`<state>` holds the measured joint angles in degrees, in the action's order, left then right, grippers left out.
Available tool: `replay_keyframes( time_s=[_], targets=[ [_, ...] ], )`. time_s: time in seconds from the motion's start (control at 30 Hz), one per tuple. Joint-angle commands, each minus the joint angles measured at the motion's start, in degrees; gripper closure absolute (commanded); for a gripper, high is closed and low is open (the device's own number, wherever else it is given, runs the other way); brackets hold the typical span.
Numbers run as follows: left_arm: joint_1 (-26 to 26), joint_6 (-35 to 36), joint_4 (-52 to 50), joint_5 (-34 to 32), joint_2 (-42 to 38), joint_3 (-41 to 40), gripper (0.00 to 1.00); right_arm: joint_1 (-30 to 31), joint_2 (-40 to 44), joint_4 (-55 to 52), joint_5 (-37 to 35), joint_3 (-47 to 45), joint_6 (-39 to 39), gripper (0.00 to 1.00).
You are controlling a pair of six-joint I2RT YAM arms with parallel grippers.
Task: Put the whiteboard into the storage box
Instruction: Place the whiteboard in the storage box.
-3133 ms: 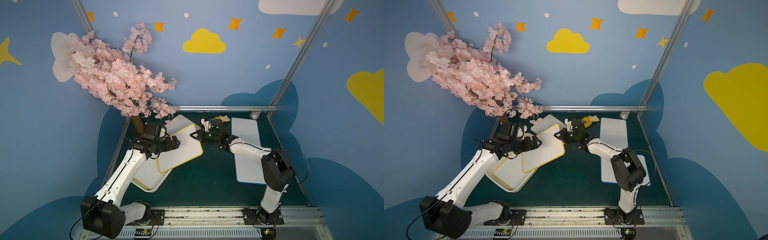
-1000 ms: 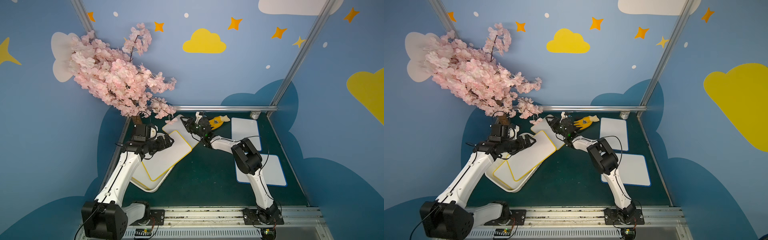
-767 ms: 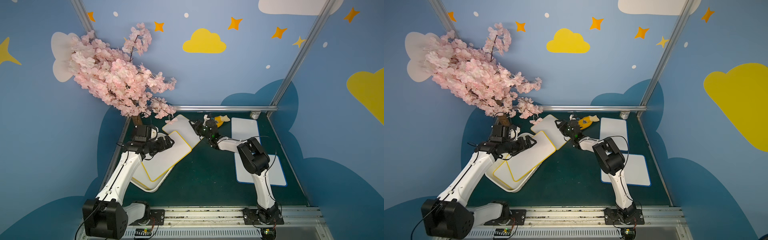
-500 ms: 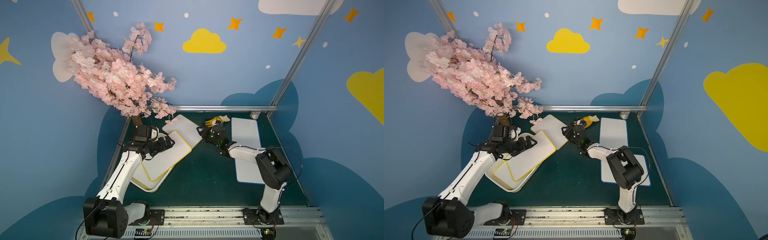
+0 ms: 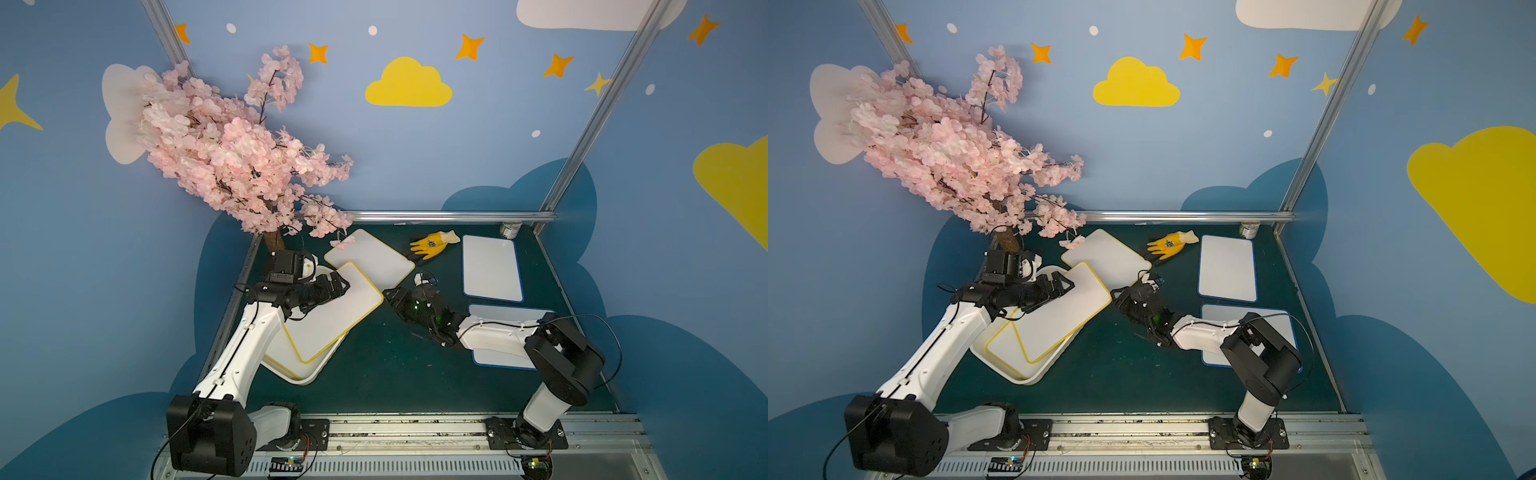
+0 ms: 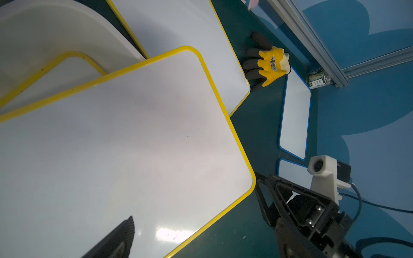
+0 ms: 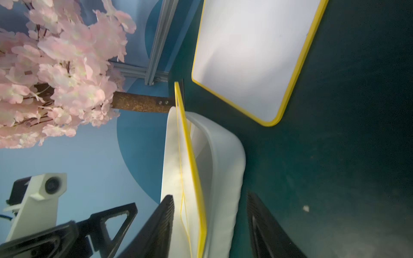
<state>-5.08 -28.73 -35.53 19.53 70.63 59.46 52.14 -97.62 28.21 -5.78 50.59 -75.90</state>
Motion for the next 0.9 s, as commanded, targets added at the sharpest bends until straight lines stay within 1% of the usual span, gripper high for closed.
replay_keyframes(
  time_s=[0.0, 0.17, 0.27, 0.3, 0.4, 0.5, 0.63, 0.73, 0.87],
  targets=[
    [0.23, 0.29, 0.28, 0.52, 0.43, -0.23, 0.01, 2.07, -2.86, 2.42, -0.02, 2.43, -2.47, 0.48],
    [0.20, 0.85, -0.14, -0.30, 0.64, -0.09, 0.01, 4.58, -5.42, 4.10, -0.08, 5.04, -2.25, 0.51],
    [0.25, 1.59, -0.80, -0.88, 1.25, 0.45, 0.01, 5.12, -5.80, 4.07, -0.12, 6.03, -1.50, 0.58],
    [0.25, 1.91, -1.10, -1.34, 1.57, 0.56, 0.01, 5.09, -6.06, 4.29, 0.21, 6.51, -1.28, 0.61],
    [0.31, 3.38, -1.80, -2.07, 2.85, 1.33, 0.01, 5.01, -7.24, 4.75, 1.13, 8.08, -0.39, 0.76],
    [0.47, 5.03, -3.45, -3.47, 4.69, 2.56, 0.01, 4.77, -8.46, 3.68, 2.53, 10.55, 1.32, 0.83],
    [0.84, 6.12, -4.53, -5.69, 5.65, 3.25, 0.01, 4.08, -10.82, 1.93, 5.81, 14.64, 3.98, 0.87],
    [1.54, 6.22, -4.73, -5.81, 5.77, 3.24, 0.01, 3.42, -12.68, -0.54, 8.22, 17.45, 4.97, 0.89],
    [2.81, 5.70, -4.40, -5.78, 5.79, 3.05, 0.01, 3.39, -14.90, -0.91, 10.57, 19.27, 5.19, 0.92]
  ],
)
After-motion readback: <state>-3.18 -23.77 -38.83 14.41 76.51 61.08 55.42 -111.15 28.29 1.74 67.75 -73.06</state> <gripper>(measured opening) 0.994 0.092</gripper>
